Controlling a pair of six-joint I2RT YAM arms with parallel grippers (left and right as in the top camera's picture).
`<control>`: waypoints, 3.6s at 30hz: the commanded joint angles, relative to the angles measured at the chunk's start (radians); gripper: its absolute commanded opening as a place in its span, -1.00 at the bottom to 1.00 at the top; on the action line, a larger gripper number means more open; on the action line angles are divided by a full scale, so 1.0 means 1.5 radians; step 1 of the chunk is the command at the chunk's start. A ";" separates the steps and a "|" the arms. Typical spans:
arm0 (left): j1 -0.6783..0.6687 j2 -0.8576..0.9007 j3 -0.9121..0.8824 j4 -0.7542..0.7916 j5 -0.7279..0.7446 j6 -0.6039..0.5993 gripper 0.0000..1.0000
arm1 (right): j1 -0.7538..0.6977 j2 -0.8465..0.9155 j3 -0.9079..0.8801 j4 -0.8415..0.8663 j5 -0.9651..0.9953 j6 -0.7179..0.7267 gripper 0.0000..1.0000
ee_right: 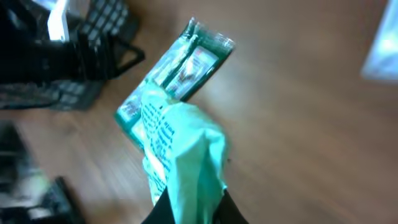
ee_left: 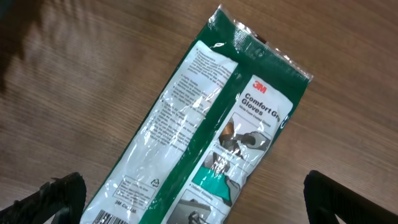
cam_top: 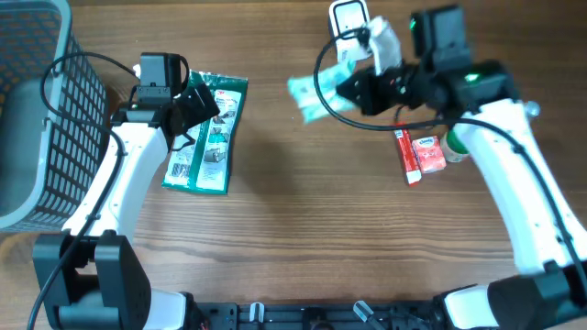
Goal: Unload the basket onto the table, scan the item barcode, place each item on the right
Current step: 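Carry the green pouch with the right gripper to the scanner window, then lower the green pouch near the red tube at right and release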
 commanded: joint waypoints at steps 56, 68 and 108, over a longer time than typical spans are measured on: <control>-0.001 0.001 0.004 0.002 0.001 -0.011 1.00 | 0.016 0.399 0.072 0.474 0.496 -0.638 -0.91; -0.001 0.001 0.004 0.002 0.001 -0.011 1.00 | 0.015 0.174 0.070 -0.068 0.209 -0.307 -0.91; -0.001 0.001 0.004 0.002 0.001 -0.011 1.00 | 0.092 0.178 -0.291 -0.042 0.407 0.651 -0.04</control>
